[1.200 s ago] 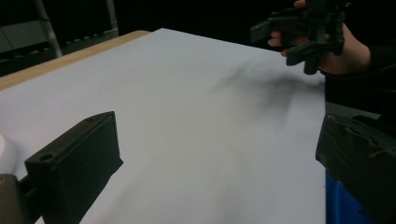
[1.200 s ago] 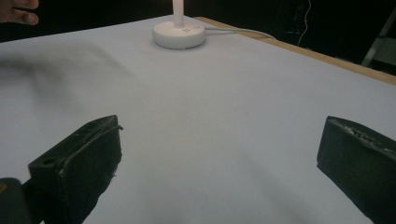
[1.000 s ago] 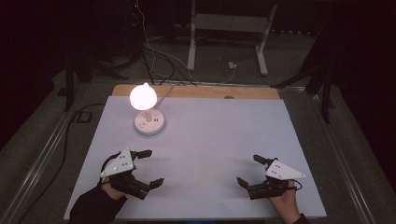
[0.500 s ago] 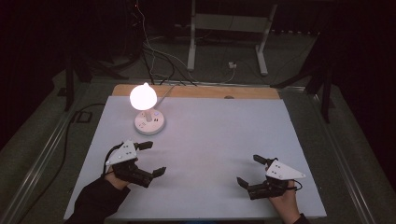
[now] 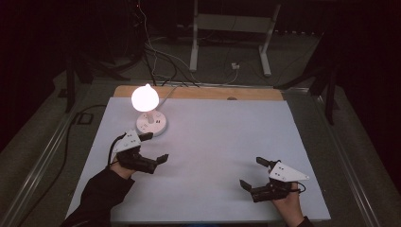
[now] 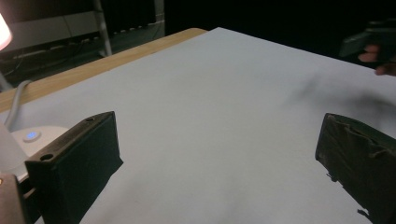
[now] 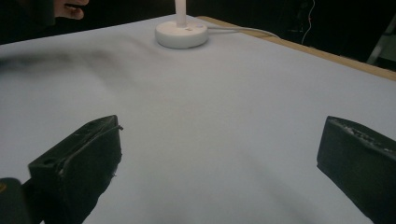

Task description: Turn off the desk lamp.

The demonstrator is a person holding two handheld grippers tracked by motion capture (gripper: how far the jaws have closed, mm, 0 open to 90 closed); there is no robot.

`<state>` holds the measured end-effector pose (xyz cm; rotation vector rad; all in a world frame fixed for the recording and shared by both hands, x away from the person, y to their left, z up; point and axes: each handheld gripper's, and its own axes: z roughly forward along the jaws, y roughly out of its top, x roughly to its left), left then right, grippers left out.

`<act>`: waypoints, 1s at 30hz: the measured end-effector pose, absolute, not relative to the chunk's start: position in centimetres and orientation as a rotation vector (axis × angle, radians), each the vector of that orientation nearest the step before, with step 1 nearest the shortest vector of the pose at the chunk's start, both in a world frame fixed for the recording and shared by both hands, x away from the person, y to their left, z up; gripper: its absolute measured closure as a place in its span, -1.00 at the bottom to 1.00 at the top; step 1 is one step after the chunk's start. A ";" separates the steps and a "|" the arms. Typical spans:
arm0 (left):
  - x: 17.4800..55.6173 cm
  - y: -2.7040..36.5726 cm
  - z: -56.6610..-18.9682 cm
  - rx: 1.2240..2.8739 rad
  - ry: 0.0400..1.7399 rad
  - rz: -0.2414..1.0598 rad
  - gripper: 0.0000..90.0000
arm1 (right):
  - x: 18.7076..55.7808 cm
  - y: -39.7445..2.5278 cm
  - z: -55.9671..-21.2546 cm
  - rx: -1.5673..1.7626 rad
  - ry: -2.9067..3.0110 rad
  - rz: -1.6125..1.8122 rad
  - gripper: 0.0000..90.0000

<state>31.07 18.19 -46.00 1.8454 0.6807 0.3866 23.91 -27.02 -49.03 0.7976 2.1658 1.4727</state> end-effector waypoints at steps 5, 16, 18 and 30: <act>32.5 18.1 -46.6 1.836 0.749 0.395 -0.99 | 23.9 -27.1 -49.0 0.799 2.166 1.480 -1.00; 35.0 17.6 -47.3 1.835 0.865 0.421 -0.99 | 23.9 -27.1 -49.0 0.800 2.166 1.488 -1.00; 35.3 17.5 -47.4 1.850 0.875 0.437 -0.99 | 23.9 -27.1 -49.0 0.793 2.167 1.486 -1.00; 37.1 16.9 -48.1 1.856 0.969 0.478 -0.95 | 23.9 -27.1 -49.0 0.795 2.169 1.491 -1.00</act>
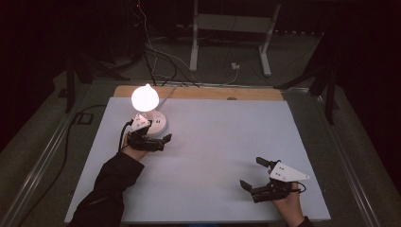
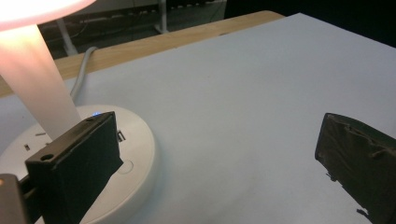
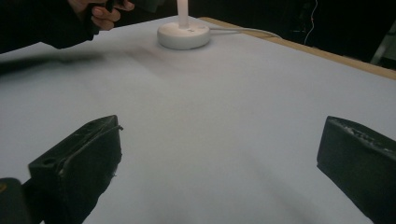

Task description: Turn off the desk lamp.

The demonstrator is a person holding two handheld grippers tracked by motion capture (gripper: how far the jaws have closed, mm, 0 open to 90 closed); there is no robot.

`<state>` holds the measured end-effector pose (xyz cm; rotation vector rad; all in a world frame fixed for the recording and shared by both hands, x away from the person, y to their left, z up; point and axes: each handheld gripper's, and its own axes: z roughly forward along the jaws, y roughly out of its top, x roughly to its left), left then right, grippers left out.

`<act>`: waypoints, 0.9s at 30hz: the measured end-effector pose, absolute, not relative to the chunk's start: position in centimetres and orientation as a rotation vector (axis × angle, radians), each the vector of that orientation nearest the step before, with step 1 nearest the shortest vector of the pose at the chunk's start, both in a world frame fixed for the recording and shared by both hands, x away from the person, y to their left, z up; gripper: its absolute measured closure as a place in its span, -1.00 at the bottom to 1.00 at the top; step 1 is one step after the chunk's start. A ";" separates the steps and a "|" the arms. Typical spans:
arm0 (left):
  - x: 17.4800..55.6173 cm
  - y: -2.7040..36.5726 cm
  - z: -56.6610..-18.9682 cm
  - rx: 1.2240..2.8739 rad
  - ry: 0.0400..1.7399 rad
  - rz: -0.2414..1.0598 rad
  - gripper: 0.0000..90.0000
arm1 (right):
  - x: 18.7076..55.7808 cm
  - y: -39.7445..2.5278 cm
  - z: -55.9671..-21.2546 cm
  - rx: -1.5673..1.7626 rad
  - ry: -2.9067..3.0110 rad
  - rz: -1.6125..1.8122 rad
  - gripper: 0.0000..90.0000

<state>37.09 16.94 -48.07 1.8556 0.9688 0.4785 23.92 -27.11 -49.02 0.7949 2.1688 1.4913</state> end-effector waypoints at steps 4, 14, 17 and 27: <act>37.5 16.9 -48.3 1.867 1.001 0.498 -0.84 | 23.9 -27.1 -49.0 0.797 2.171 1.496 -1.00; 38.3 16.9 -48.9 1.863 1.087 0.594 -0.25 | 23.9 -27.1 -49.0 0.795 2.173 1.505 -1.00; 38.5 17.1 -49.2 1.860 1.103 0.615 -0.04 | 23.9 -27.1 -49.0 0.788 2.174 1.501 -1.00; 39.4 17.6 -49.9 1.876 1.140 0.687 0.55 | 24.0 -27.0 -49.1 0.793 2.180 1.500 -1.00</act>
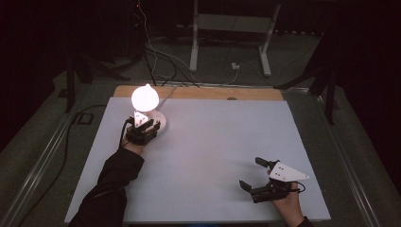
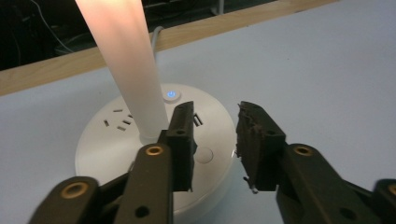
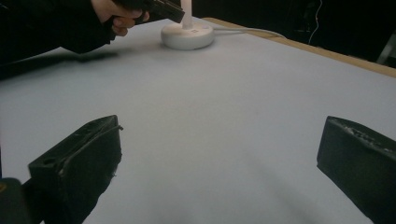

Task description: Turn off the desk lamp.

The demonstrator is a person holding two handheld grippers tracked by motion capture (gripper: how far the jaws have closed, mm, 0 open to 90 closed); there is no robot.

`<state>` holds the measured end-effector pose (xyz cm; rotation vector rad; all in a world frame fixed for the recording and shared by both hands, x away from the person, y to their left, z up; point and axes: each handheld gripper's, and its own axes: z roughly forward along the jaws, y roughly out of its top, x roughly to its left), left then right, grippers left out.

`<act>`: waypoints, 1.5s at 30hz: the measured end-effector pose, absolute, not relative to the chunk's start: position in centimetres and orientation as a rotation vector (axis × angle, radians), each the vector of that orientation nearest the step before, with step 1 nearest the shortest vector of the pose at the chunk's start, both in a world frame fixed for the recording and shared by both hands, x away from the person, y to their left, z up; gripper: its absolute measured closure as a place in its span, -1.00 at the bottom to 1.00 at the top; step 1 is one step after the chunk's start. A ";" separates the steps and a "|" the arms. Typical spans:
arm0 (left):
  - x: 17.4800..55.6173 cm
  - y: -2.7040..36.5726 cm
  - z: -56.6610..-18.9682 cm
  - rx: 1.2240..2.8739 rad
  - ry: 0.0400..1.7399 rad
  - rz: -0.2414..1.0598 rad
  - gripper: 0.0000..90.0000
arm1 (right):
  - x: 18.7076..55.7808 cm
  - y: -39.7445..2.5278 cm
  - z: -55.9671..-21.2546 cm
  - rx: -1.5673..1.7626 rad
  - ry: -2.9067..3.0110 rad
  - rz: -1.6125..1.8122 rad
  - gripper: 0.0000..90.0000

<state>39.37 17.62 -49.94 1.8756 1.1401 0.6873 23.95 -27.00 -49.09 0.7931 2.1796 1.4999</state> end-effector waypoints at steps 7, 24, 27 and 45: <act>39.9 17.6 -50.5 1.899 1.135 0.680 0.85 | 24.0 -27.0 -49.1 0.793 2.183 1.499 -1.00; 40.5 18.1 -51.2 1.909 1.139 0.647 1.00 | 24.0 -27.0 -49.1 0.792 2.188 1.499 -1.00; 40.5 18.2 -51.2 1.912 1.138 0.644 1.00 | 24.0 -27.0 -49.1 0.793 2.187 1.500 -1.00; 40.5 18.0 -51.6 1.939 1.122 0.652 1.00 | 24.0 -27.0 -49.2 0.796 2.190 1.496 -1.00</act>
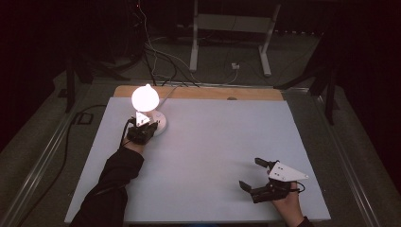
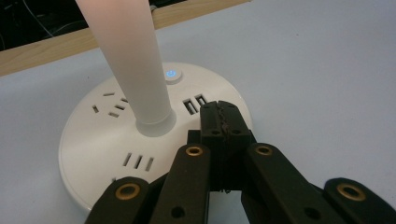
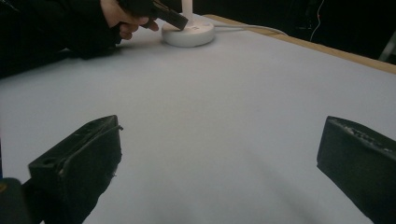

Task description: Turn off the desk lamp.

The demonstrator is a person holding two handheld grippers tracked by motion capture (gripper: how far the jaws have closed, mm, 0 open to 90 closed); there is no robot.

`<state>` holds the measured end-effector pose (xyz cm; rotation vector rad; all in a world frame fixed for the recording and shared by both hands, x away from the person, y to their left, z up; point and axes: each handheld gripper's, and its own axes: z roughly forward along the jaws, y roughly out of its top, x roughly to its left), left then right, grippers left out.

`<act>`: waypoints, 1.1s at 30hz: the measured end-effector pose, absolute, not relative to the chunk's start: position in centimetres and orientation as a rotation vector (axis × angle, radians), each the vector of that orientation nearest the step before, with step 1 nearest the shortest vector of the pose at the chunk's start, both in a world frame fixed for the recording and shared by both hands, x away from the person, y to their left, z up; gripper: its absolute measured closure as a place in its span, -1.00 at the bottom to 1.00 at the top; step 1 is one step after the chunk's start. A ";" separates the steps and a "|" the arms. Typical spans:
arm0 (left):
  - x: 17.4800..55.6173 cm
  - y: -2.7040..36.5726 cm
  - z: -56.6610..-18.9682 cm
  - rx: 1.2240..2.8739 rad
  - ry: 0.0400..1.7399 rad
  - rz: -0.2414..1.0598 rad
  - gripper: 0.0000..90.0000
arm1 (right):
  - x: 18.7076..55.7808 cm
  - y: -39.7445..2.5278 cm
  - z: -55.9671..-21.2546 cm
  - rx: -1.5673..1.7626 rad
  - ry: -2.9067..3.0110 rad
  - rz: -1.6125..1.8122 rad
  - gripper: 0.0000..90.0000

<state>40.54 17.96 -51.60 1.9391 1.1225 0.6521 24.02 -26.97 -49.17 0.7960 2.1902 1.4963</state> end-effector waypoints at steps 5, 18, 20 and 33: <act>40.5 17.9 -51.6 1.940 1.117 0.652 1.00 | 24.0 -27.0 -49.2 0.796 2.193 1.495 -1.00; 40.4 18.1 -50.4 1.918 1.110 0.655 1.00 | 24.0 -27.0 -49.1 0.796 2.190 1.497 -1.00; 40.3 18.0 -49.8 1.903 1.098 0.655 1.00 | 24.0 -27.0 -49.2 0.799 2.190 1.498 -1.00; 40.0 18.3 -48.8 1.872 1.089 0.663 1.00 | 24.0 -26.9 -49.1 0.795 2.194 1.493 -1.00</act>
